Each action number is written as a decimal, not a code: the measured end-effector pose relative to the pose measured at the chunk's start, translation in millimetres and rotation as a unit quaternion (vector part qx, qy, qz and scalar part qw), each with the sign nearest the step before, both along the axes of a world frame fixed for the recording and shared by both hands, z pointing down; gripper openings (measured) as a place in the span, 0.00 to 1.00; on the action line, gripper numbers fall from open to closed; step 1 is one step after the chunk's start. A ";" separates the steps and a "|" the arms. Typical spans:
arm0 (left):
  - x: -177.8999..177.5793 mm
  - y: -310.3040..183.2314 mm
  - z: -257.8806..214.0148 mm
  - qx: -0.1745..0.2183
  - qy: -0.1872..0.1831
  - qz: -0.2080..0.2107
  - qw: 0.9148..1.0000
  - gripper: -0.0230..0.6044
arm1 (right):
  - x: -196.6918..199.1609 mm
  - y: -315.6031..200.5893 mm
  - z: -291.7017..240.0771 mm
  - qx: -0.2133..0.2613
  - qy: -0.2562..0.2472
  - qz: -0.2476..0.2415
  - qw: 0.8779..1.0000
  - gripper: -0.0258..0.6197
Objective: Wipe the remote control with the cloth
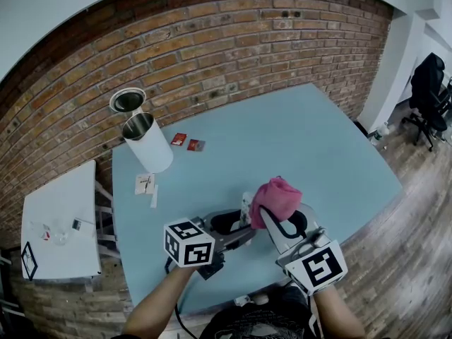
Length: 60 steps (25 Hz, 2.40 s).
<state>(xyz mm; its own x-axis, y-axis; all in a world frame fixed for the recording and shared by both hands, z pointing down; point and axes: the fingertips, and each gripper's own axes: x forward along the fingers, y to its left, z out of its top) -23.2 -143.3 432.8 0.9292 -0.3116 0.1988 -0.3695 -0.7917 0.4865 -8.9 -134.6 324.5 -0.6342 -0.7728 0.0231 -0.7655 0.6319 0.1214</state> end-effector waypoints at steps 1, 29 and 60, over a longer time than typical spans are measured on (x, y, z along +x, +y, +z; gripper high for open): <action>0.5 1.2 1.2 0.003 -0.005 0.002 1.000 0.42 | 0.6 -0.4 -0.6 -0.001 -0.001 0.001 1.000 0.14; -5.3 16.4 24.5 0.260 -0.243 0.046 0.933 0.42 | 20.7 -16.5 1.2 -0.026 -0.031 0.000 0.999 0.14; -0.6 60.4 20.9 0.425 -0.333 0.147 0.829 0.42 | -13.5 6.8 16.5 -0.071 0.005 -0.150 0.986 0.14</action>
